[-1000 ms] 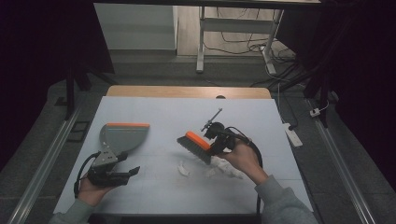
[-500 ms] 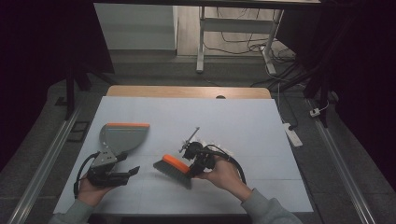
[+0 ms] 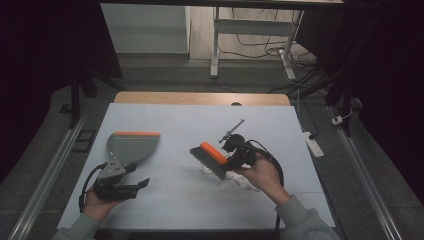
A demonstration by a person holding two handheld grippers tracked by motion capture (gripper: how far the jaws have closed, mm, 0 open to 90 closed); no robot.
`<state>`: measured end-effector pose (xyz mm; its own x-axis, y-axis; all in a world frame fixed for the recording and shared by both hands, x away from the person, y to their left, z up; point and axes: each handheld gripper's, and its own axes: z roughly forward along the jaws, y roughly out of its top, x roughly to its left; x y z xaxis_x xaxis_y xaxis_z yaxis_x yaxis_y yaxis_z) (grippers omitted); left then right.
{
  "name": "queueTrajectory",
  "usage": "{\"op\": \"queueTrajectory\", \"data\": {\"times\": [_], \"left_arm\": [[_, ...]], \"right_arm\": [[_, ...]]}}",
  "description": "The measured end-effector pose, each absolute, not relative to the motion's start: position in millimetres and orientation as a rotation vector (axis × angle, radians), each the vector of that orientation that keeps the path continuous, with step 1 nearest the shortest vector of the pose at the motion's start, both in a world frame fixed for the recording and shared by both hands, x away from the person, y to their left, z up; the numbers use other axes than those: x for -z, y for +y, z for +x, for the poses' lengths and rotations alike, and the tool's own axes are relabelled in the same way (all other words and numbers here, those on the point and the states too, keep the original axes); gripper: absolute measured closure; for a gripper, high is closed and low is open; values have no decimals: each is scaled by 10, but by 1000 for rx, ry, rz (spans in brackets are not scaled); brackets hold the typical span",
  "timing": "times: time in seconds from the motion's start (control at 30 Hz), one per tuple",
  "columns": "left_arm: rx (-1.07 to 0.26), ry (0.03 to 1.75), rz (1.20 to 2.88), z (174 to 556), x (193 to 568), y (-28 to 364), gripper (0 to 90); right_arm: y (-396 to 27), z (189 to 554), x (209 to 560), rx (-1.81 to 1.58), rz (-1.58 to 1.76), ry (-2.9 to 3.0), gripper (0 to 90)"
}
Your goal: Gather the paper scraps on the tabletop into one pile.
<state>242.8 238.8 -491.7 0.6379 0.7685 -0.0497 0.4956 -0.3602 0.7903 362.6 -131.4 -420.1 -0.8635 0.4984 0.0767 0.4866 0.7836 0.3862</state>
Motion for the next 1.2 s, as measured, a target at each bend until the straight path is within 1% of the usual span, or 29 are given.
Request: {"op": "queueTrajectory", "data": {"times": [0.2, 0.3, 0.37, 0.53, 0.67, 0.8, 0.9, 1.0, 1.07, 1.2], "left_arm": [[-426, 982, 2044, 2427, 4917, 2360, 302], [-423, 983, 2047, 2434, 4918, 2356, 302], [-423, 985, 2047, 2439, 4921, 2352, 302], [-424, 985, 2054, 2442, 4924, 2338, 301], [-425, 986, 2054, 2440, 4924, 2340, 301], [-423, 983, 2052, 2439, 4924, 2352, 301], [-421, 984, 2046, 2434, 4923, 2366, 301], [-422, 983, 2040, 2428, 4922, 2382, 301], [-418, 985, 2039, 2431, 4923, 2388, 302], [-419, 975, 2041, 2434, 4918, 2371, 303]], "right_arm": [[-1689, 3405, 3960, -667, 810, 2879, 708], [-1826, 3341, 3949, -660, 793, 2899, 708], [-1846, 3293, 4009, -635, 744, 2952, 708], [-1653, 3202, 4307, -479, 585, 3064, 708], [-1423, 3272, 4460, -327, 482, 3056, 708], [-1295, 3494, 4470, -276, 468, 2997, 708], [-1303, 3605, 4414, -333, 493, 2970, 708], [-1459, 3552, 4260, -498, 536, 2957, 708], [-1654, 3477, 4150, -573, 603, 2944, 708], [-2083, 3341, 4062, -467, 796, 2891, 708]]}}
